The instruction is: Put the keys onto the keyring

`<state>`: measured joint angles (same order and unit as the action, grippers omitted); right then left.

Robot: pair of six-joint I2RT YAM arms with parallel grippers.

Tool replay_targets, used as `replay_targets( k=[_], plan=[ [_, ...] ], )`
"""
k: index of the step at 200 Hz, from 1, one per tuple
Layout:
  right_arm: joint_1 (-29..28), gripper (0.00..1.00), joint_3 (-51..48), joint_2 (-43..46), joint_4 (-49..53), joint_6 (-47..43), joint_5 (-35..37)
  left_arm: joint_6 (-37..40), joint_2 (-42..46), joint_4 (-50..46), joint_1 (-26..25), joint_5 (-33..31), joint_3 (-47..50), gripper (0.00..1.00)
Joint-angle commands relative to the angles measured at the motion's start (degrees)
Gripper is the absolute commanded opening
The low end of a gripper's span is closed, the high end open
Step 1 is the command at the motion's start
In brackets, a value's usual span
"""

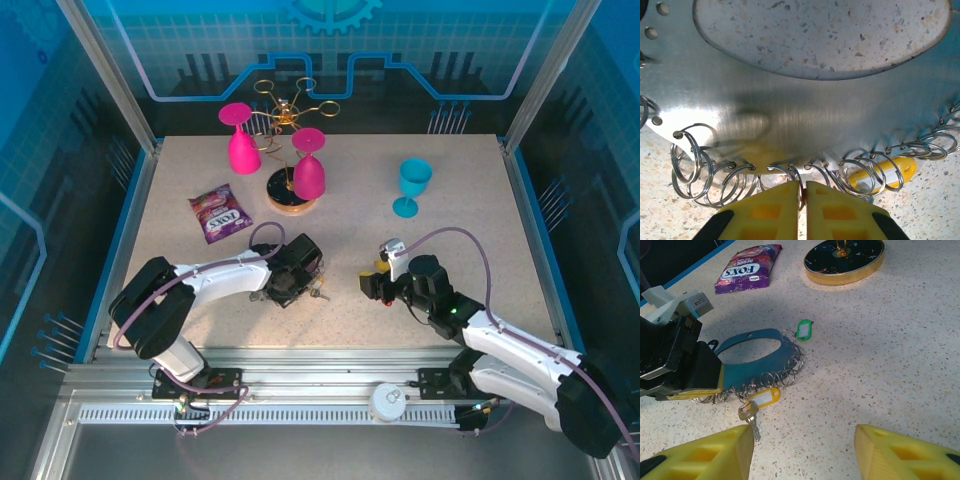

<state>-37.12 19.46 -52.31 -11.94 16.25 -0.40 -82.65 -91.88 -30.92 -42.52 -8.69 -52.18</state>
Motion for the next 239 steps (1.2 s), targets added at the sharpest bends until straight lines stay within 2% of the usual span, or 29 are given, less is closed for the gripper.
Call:
replay_targets(
  k=[1,63,97,134,178,206,239],
  plan=[
    [-0.58,0.56,0.09,1.2,0.96,0.18,0.92,-0.76,-0.85,-0.96,0.29,0.52,0.43,0.13],
    [-0.58,0.56,-0.13,2.15,1.53,0.27,1.39,0.28,-1.8,-2.3,0.35,0.51,0.32,0.16],
    [-0.58,0.56,-0.04,2.74,1.9,0.21,1.68,0.47,-1.95,-3.05,0.36,0.36,-0.02,0.08],
    [-0.58,0.56,0.05,3.41,2.39,0.19,1.8,1.9,-0.5,-5.13,0.31,-1.26,-1.53,0.04],
    [-0.58,0.57,0.05,4.5,2.38,-0.39,1.49,8.92,4.33,-7.47,0.14,-1.4,-6.42,0.0],
    [-0.45,0.59,0.31,5.85,1.71,-4.12,0.8,12.79,8.59,-4.61,-0.09,2.81,-9.62,0.0],
    [-0.58,0.59,0.58,8.34,-3.16,-13.87,-4.93,12.44,11.56,-4.02,0.0,5.29,-13.93,0.0]
  ],
)
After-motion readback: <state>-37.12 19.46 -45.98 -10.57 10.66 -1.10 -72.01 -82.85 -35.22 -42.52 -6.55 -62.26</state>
